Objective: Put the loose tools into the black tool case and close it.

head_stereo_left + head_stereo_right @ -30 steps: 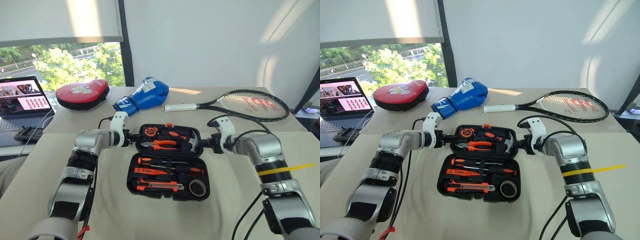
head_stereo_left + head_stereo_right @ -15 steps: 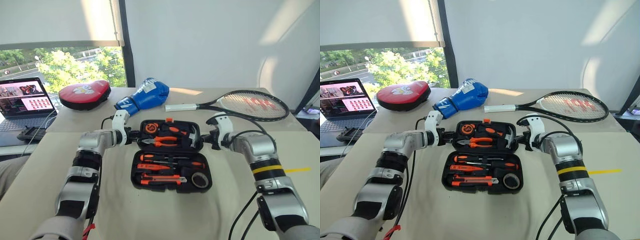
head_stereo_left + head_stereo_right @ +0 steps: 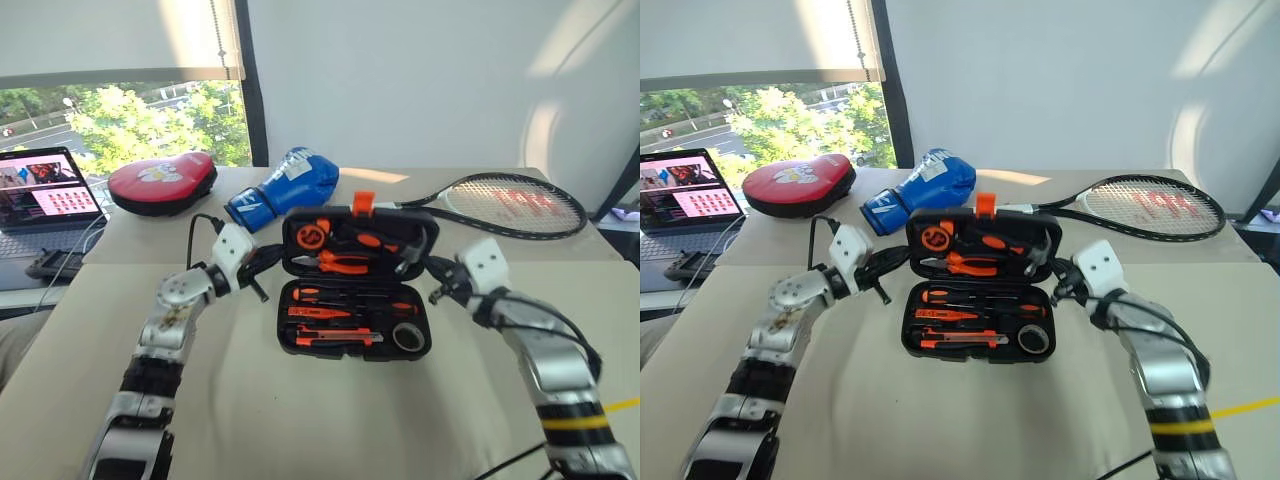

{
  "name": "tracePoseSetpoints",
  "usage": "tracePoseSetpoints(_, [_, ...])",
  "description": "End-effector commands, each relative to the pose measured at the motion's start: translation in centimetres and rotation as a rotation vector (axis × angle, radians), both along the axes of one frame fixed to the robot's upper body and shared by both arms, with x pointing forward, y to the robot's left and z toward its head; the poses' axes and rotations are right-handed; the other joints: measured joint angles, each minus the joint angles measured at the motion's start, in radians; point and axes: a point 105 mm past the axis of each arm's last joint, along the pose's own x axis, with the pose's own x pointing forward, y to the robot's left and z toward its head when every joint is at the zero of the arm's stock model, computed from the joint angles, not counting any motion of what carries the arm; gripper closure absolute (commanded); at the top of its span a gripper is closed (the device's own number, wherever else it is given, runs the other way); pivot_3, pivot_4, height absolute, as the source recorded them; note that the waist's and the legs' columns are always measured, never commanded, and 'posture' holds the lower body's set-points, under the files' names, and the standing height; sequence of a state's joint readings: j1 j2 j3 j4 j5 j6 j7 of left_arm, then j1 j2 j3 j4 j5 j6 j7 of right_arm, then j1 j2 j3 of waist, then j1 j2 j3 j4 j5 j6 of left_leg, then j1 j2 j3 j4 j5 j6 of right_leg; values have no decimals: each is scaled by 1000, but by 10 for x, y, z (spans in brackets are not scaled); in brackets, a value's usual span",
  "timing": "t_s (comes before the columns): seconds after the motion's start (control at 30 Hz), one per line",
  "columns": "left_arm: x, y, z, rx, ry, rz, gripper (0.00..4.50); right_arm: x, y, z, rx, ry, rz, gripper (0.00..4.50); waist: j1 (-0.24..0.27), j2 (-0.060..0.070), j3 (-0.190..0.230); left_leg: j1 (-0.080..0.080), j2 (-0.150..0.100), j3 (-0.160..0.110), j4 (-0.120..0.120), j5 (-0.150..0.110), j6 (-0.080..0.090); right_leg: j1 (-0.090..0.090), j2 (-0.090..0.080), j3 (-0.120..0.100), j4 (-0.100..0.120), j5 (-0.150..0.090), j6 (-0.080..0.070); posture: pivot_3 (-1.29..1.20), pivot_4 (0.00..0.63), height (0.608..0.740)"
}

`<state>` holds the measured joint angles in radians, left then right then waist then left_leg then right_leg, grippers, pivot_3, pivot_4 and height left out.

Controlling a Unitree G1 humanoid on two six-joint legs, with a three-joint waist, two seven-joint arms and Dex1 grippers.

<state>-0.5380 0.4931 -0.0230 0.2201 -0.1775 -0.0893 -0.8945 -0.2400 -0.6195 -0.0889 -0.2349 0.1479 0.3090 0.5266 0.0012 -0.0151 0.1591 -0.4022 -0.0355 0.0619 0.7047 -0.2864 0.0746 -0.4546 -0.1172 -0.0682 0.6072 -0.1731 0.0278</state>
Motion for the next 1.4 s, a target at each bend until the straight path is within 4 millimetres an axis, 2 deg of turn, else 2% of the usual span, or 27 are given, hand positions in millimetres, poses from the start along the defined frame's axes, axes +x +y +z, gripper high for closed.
tracePoseSetpoints(0.03, [-23, -10, -13, 140, -33, -132, 4486, -39, 24, 2, -153, -14, 171, 4500, 6, 0, 0, 1, 0, 1, 1, 0, 0, 1, 0, 1, 0, 0, 0, 0, 150, 740])
tracePoseSetpoints(0.1, [-23, -2, -16, 143, -8, -113, 4486, -49, 21, -6, -174, 47, 184, 4500, 8, 0, 0, 7, 1, 1, 4, 0, 1, 9, 0, 2, -1, 0, 0, 0, 150, 740])
tracePoseSetpoints(0.17, [-27, 12, -21, 120, 87, -110, 4500, -58, 11, -12, -217, 99, 165, 3717, 9, 0, 0, 20, 5, 0, 5, -6, 4, 22, 1, 2, -5, -1, 0, 0, 150, 740])
tracePoseSetpoints(0.2, [-29, 20, -20, 89, 135, -100, 4134, -65, 3, -17, -259, 139, 151, 3420, 9, 0, 0, 23, 7, 0, 5, -10, 11, 26, 2, 2, -7, -5, 5, 0, 150, 740])
tracePoseSetpoints(0.23, [-33, 29, -19, 63, 193, -94, 3744, -75, -5, -26, -305, 212, 148, 3033, 9, 0, 0, 25, 10, 0, 6, -11, 13, 29, 3, 2, -9, -4, 4, 0, 150, 740])
tracePoseSetpoints(0.27, [-35, 34, -18, 46, 229, -91, 3574, -82, -10, -31, -334, 264, 149, 2844, 9, 1, 1, 26, 11, 0, 6, -11, 13, 30, 3, 2, -9, -4, 4, 0, 150, 740])
tracePoseSetpoints(0.3, [-39, 37, -17, 32, 271, -98, 3033, -89, -13, -34, -355, 302, 154, 2364, 10, 1, 1, 26, 12, 0, 6, -11, 13, 30, 3, 3, -9, -4, 4, 0, 150, 740])
tracePoseSetpoints(0.33, [-47, 47, -15, -3, 359, -104, 2699, -108, -14, -34, -294, 400, 175, 2124, 10, 1, 1, 25, 13, 0, 7, -11, 12, 29, 4, 3, -8, -4, 4, 0, 150, 740])
tracePoseSetpoints(0.37, [-52, 53, -12, -28, 420, -112, 2356, -121, -13, -33, -249, 467, 196, 2082, 11, 1, 1, 24, 13, 0, 7, -9, 9, 28, 4, 3, -8, -3, 2, 0, 150, 740])
tracePoseSetpoints(0.4, [-59, 57, -11, -30, 459, -129, 2033, -133, -9, -30, -225, 503, 227, 2082, 12, 2, 1, 21, 14, 0, 9, -8, 8, 26, 4, 3, -8, 0, -3, 0, 150, 740])
tracePoseSetpoints(0.43, [-62, 59, -8, -35, 479, -133, 2033, -139, -5, -24, -190, 516, 244, 2082, 12, 1, 1, 17, 14, 0, 9, -8, 7, 21, 4, 3, -5, 0, -4, 0, 150, 740])
tracePoseSetpoints(0.5, [-70, 58, -2, -65, 535, -165, 2033, -153, 12, -14, -103, 546, 339, 2082, 12, 0, 1, 18, 16, -1, 11, -10, 3, 22, 5, 2, -1, 0, -4, 0, 150, 740])
tracePoseSetpoints(0.53, [-73, 57, 0, -77, 556, -178, 1974, -159, 19, -11, -80, 563, 378, 2644, 13, 0, 1, 18, 15, -1, 11, -10, 4, 21, 5, 2, -2, 0, -5, 0, 150, 740])
tracePoseSetpoints(0.6, [-81, 54, 5, -108, 615, -218, 1974, -163, 29, -9, -42, 590, 425, 3321, 13, -1, 1, 20, 15, -1, 11, -13, 8, 23, 4, 3, -2, -1, -4, 0, 150, 740])
tracePoseSetpoints(0.7, [-107, 51, 11, -81, 719, -327, 2657, -164, 56, -31, -77, 676, 520, 4244, 9, -5, 3, 20, 16, -2, 11, -14, 10, 23, 4, 3, -4, -2, -3, 0, 150, 740])
tracePoseSetpoints(0.73, [-112, 51, 13, -60, 726, -345, 3058, -162, 63, -39, -108, 691, 546, 4489, 6, -7, 3, 20, 16, -1, 11, -14, 9, 22, 4, 3, -4, -3, -4, 0, 150, 740])
tracePoseSetpoints(0.87, [-123, 47, 21, -6, 711, -371, 4461, -128, 75, -51, -172, 654, 504, 4500, 8, -7, 4, 17, 14, 0, 10, -8, 0, 16, 5, 4, 1, -3, -9, 0, 150, 740])
tracePoseSetpoints(0.97, [-128, 46, 23, 20, 698, -373, 4461, -96, 72, -54, -201, 607, 393, 4500, 16, -7, 4, 16, 14, 0, 10, -8, -1, 16, 5, 3, 2, -4, -10, 0, 150, 740])
tracePoseSetpoints(1.23, [-130, 34, 31, 12, 622, -358, 4461, 2, 48, -31, -246, 438, 122, 4500, 7, -8, 6, 15, 13, 2, 13, -7, 0, 16, 6, 4, 2, -2, -12, 0, 150, 740])
tracePoseSetpoints(1.4, [-130, 27, 33, 8, 598, -369, 4461, 39, 41, -23, -279, 389, 97, 4500, 9, -8, 6, 14, 13, 2, 11, -4, -3, 14, 9, 4, 3, -2, -13, 0, 150, 740])
